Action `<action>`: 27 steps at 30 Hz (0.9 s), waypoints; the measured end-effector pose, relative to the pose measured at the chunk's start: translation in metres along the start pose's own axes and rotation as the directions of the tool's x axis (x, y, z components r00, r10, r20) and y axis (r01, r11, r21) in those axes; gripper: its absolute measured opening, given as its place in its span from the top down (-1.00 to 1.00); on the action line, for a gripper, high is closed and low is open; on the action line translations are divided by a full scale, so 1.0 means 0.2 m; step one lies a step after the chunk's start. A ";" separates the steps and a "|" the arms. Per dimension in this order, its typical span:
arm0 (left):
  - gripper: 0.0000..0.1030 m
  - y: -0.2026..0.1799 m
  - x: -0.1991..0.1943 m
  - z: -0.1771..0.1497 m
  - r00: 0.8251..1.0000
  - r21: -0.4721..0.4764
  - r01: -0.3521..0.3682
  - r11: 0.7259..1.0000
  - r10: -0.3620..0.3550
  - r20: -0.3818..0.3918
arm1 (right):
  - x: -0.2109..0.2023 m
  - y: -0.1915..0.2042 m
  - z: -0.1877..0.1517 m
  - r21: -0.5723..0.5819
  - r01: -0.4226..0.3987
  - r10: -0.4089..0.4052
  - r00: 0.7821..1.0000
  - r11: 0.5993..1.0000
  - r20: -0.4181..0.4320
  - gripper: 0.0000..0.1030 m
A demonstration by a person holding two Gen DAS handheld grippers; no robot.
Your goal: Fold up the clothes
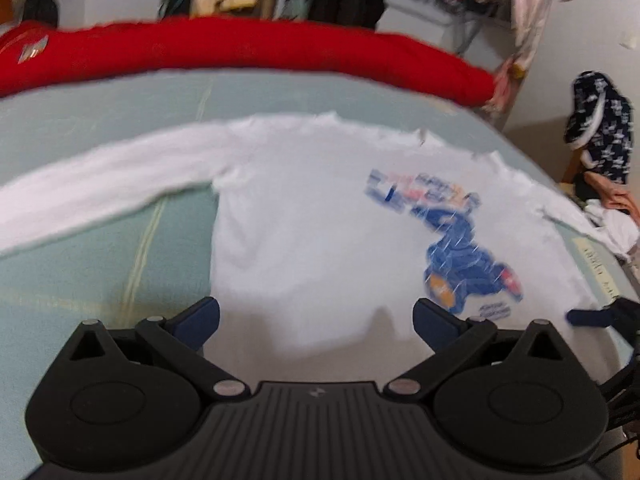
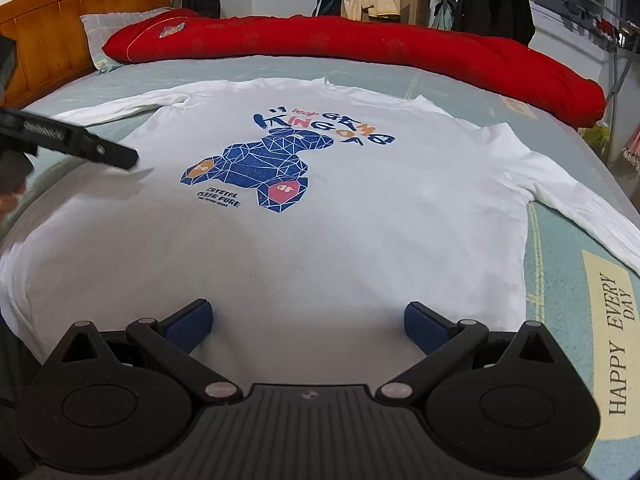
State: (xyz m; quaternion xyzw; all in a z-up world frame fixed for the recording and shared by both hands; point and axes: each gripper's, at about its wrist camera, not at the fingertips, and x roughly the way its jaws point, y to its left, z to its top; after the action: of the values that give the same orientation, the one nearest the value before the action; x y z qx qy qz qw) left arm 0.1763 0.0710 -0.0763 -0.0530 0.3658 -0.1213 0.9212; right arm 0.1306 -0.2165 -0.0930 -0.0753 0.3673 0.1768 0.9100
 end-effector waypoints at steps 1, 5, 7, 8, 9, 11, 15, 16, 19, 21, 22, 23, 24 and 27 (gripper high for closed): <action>-0.98 0.00 0.00 0.02 1.000 0.011 0.010 1.000 -0.010 0.013 | 0.00 0.00 0.00 -0.001 0.001 -0.001 1.000 1.000 0.001 -1.00; -0.98 0.04 0.13 0.06 0.999 -0.050 0.023 0.998 -0.025 -0.037 | 0.01 0.01 0.00 0.000 0.006 -0.006 1.000 1.000 0.008 -1.00; -0.98 0.07 0.17 0.02 0.996 -0.096 0.039 0.995 -0.047 -0.074 | 0.00 0.01 0.00 0.001 0.004 -0.004 1.000 1.000 0.014 -1.00; -0.98 0.06 0.14 0.01 0.996 -0.074 0.051 0.996 -0.056 -0.070 | 0.00 0.01 -0.01 0.001 0.004 -0.004 1.000 1.000 0.016 -1.00; -0.98 0.06 0.12 -0.01 0.996 -0.053 0.061 0.997 -0.065 -0.065 | 0.00 0.01 -0.01 0.001 0.004 -0.004 1.000 1.000 0.016 -1.00; -0.98 0.09 0.05 0.02 0.995 -0.043 0.078 0.996 -0.081 -0.066 | 0.00 0.01 -0.01 -0.002 0.005 -0.005 1.000 1.000 0.015 -1.00; -0.98 0.30 -0.09 0.16 0.998 0.006 -0.053 0.999 0.053 0.018 | -0.01 0.01 0.04 0.008 0.014 -0.014 1.000 1.000 -0.024 -1.00; -0.98 0.36 -0.12 0.20 0.993 0.020 -0.106 0.994 0.105 0.045 | -0.01 0.02 0.06 0.013 0.017 -0.017 0.999 1.000 -0.033 -1.00; -0.98 0.67 -0.10 0.29 0.974 -0.053 -0.217 0.975 0.220 0.060 | -0.02 0.03 0.10 0.033 0.020 -0.019 0.999 0.999 -0.034 -1.00; -0.98 0.88 -0.04 0.30 0.969 -0.129 -0.243 0.961 0.247 0.015 | -0.02 0.04 0.13 0.042 0.015 -0.014 1.000 0.999 -0.028 -1.00; -0.98 0.96 -0.01 0.27 0.964 -0.170 -0.264 0.950 0.265 -0.017 | -0.02 0.05 0.14 0.041 0.014 -0.013 1.000 0.999 -0.026 -1.00; -0.98 1.04 0.02 0.24 0.959 -0.209 -0.285 0.936 0.280 -0.050 | -0.02 0.06 0.15 0.038 0.014 -0.013 1.000 0.999 -0.025 -1.00; -0.98 1.08 0.01 0.19 0.965 -0.240 -0.261 0.935 0.256 -0.054 | -0.02 0.08 0.17 0.031 0.015 -0.015 1.000 0.999 -0.024 -1.00; -0.98 1.11 -0.06 0.05 0.977 -0.271 -0.214 0.938 0.212 -0.038 | -0.02 0.12 0.21 -0.003 0.028 -0.028 0.999 1.000 -0.024 -1.00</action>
State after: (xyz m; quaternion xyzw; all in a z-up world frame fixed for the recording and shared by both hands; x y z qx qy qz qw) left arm 0.2156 0.2882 -0.1013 -0.1395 0.3865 0.0308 0.9112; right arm 0.1467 -0.1848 -0.0595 -0.0839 0.3769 0.1635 0.9078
